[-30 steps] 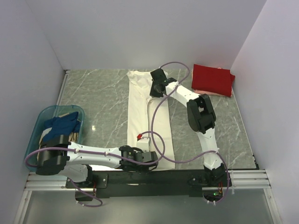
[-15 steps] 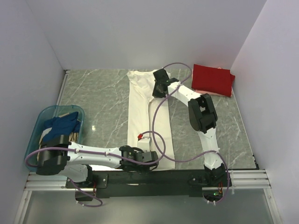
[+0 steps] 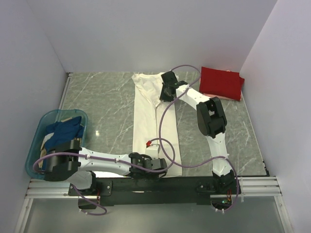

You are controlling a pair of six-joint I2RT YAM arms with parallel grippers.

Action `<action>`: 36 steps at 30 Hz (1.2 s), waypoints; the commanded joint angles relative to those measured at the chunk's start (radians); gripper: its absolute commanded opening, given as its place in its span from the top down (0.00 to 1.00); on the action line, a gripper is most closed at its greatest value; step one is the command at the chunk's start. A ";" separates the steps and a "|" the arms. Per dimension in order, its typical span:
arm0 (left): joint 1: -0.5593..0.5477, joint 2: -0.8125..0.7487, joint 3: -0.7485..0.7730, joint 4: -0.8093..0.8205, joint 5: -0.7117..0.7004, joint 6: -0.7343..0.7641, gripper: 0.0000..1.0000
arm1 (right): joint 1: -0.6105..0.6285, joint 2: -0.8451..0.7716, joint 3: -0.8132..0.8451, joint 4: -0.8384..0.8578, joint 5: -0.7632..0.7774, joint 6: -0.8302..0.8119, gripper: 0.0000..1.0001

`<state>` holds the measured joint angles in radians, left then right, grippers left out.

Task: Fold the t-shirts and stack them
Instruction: Fold the tshirt

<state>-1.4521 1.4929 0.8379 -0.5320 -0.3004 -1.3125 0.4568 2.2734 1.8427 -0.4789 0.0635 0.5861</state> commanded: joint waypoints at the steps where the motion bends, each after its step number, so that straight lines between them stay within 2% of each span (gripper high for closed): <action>1: -0.008 -0.074 0.023 0.029 -0.022 0.006 0.58 | -0.015 -0.089 -0.022 0.033 -0.014 -0.017 0.62; 2: -0.010 -0.092 0.021 0.023 -0.032 0.006 0.56 | -0.017 -0.106 -0.029 0.034 -0.021 -0.017 0.52; 4: -0.007 -0.156 0.013 0.007 -0.074 -0.016 0.50 | -0.020 -0.169 -0.063 0.036 -0.047 -0.012 0.45; 7: -0.001 -0.258 -0.022 -0.049 -0.118 -0.097 0.45 | -0.024 -0.285 -0.183 0.074 -0.094 0.000 0.43; 8: 0.013 -0.285 -0.061 -0.062 -0.126 -0.147 0.38 | -0.027 -0.316 -0.215 0.082 -0.100 0.001 0.43; 10: 0.038 -0.373 -0.114 -0.082 -0.111 -0.188 0.33 | -0.032 -0.414 -0.331 0.088 -0.138 0.015 0.43; 14: 0.091 -0.551 -0.290 -0.094 -0.085 -0.287 0.35 | -0.032 -0.636 -0.649 0.224 -0.223 0.058 0.44; 15: 0.107 -0.589 -0.318 -0.095 -0.077 -0.318 0.35 | -0.032 -0.716 -0.775 0.249 -0.252 0.073 0.45; 16: 0.114 -0.661 -0.344 -0.088 -0.072 -0.330 0.36 | -0.029 -0.754 -0.837 0.267 -0.278 0.078 0.47; 20: 0.147 -0.792 -0.457 -0.082 -0.040 -0.366 0.39 | -0.029 -0.926 -1.106 0.296 -0.313 0.095 0.48; 23: 0.154 -0.810 -0.487 -0.079 -0.028 -0.367 0.41 | -0.017 -1.037 -1.307 0.310 -0.359 0.116 0.50; 26: 0.159 -0.772 -0.500 -0.050 -0.003 -0.360 0.43 | 0.002 -1.130 -1.402 0.286 -0.372 0.135 0.50; 29: 0.162 -0.724 -0.508 -0.036 0.014 -0.366 0.47 | 0.006 -1.233 -1.450 0.234 -0.375 0.136 0.50; 36: 0.170 -0.659 -0.500 -0.042 0.017 -0.373 0.54 | 0.017 -1.304 -1.510 0.129 -0.398 0.129 0.53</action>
<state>-1.2884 0.8158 0.3302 -0.5793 -0.2928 -1.6627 0.4625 0.9928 0.3614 -0.2874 -0.3099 0.7139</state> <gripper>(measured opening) 0.464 0.476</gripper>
